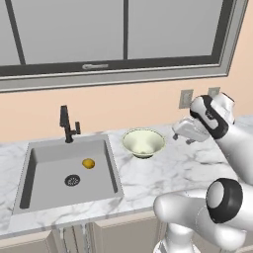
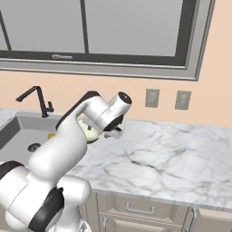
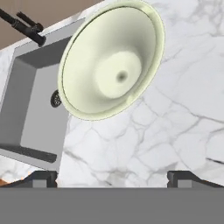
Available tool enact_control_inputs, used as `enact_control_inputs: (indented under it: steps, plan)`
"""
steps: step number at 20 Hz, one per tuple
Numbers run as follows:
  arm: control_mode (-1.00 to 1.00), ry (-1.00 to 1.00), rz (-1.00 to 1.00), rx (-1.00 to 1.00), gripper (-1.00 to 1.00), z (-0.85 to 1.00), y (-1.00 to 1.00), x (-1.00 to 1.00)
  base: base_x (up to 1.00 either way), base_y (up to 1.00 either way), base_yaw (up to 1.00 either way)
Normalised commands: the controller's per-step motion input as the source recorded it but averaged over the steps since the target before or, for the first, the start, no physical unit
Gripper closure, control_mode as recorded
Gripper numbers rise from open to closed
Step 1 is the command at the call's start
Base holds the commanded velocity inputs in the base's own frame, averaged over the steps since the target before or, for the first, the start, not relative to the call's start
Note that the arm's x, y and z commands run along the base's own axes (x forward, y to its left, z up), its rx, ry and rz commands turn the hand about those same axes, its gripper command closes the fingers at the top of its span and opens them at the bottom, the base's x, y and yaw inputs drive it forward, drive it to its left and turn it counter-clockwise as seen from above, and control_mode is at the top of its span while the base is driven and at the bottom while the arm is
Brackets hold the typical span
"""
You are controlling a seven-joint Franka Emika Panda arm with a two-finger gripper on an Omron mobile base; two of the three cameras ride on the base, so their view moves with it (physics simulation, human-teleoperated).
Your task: Clear the mugs and bowl far away from the sink.
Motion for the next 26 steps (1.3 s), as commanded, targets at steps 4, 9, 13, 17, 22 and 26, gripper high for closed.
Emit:
enact_control_inputs:
  steps: [4, 9, 13, 17, 22, 26]
  plan:
    - [-1.0, 0.0, -0.21, 0.02, -1.0, -0.47, 0.0, 0.2, 0.0, 0.0, 0.0]
    - [-1.0, 0.0, -0.22, 0.0, -1.0, -0.22, 0.02, 0.46, 0.0, 0.0, 0.0]
    - [-1.0, 0.0, -0.17, 0.0, -1.0, -0.23, 0.08, 0.45, 0.0, 0.0, 0.0]
    - [-1.0, 0.01, -0.09, 0.0, -1.0, -0.25, 0.01, 0.46, 0.0, 0.0, 0.0]
    - [-1.0, 0.03, -0.01, 0.03, -1.0, -0.27, 0.0, 0.38, 0.0, 0.0, 0.0]
    - [-1.0, 0.01, 0.0, 0.02, -1.0, -0.26, 0.0, 0.34, 0.0, 0.0, 0.0]
